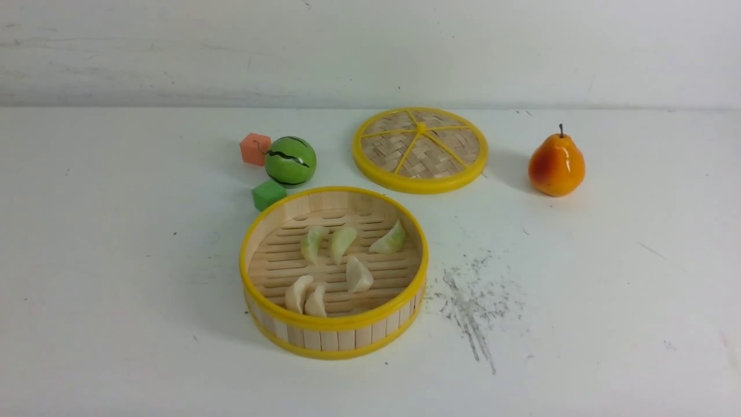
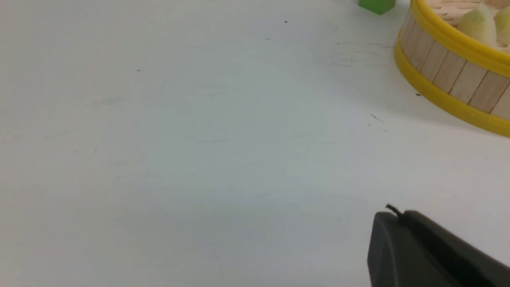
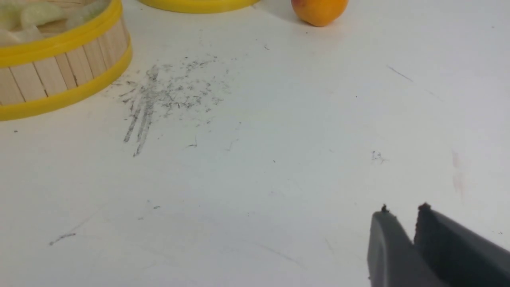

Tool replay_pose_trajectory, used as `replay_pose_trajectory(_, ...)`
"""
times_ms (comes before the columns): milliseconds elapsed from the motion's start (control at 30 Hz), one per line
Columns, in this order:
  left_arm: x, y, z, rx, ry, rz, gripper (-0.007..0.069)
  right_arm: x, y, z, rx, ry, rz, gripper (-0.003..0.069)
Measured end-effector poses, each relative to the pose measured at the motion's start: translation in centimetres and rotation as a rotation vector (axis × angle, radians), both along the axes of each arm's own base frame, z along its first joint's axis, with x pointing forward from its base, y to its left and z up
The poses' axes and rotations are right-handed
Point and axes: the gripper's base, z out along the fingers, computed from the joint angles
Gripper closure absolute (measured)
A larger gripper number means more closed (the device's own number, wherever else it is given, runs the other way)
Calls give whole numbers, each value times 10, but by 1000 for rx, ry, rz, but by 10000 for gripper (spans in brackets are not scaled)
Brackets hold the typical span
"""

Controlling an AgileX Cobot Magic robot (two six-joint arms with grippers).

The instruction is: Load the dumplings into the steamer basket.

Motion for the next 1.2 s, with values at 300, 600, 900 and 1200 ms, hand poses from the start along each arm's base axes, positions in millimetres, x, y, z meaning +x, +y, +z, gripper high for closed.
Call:
replay_pose_trajectory(300,0,0,0,1,0,-1,638,0,0,0,0,2,0,536)
replay_pose_trajectory(600,0,0,0,1,0,-1,638,0,0,0,0,2,0,525)
replay_pose_trajectory(900,0,0,0,1,0,-1,635,0,0,0,0,2,0,517)
replay_pose_trajectory(1200,0,0,0,1,0,-1,627,0,0,0,0,2,0,505)
